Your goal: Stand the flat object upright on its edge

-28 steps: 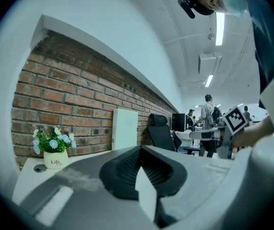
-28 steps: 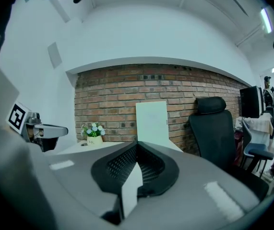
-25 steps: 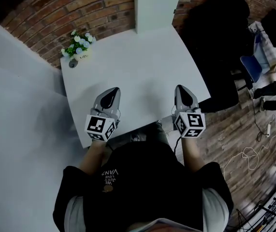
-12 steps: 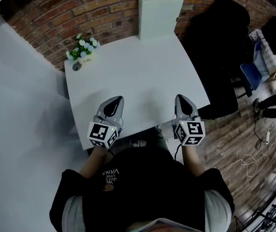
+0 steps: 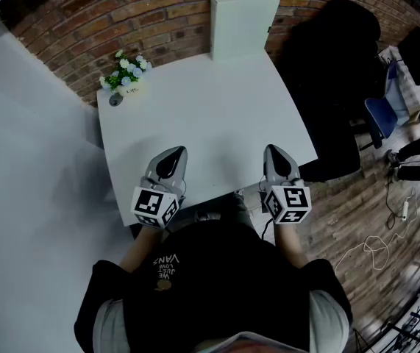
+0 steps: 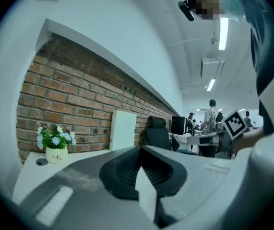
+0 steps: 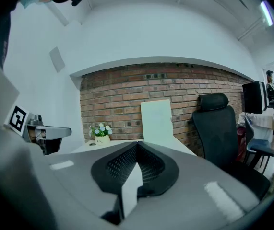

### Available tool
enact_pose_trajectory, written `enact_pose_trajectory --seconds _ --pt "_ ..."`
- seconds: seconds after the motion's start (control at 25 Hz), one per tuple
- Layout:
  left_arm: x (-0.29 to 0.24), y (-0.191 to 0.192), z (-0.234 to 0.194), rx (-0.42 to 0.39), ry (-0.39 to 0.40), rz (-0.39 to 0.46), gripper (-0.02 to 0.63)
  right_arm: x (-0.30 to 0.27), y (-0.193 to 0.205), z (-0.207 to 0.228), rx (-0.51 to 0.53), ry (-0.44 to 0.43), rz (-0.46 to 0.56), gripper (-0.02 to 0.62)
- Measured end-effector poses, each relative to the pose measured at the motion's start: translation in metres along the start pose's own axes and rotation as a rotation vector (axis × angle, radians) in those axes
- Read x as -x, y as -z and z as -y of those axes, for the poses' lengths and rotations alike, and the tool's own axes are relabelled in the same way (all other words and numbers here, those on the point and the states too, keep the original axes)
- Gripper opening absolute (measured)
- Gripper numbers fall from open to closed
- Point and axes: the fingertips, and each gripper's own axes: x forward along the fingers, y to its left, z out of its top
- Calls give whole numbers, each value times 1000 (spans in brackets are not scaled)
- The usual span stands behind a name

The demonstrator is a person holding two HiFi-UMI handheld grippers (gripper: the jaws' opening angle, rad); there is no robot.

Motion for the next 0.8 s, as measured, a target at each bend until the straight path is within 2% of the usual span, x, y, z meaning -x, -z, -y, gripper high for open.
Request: enact_pose_trajectory --seconds 0.24,0.8 --pt "1 -6 -1 -21 -4 11 0 2 -4 -3 -5 -3 15 0" --pt "0 -8 5 -6 9 25 0 7 -4 -1 -19 15 18 0"
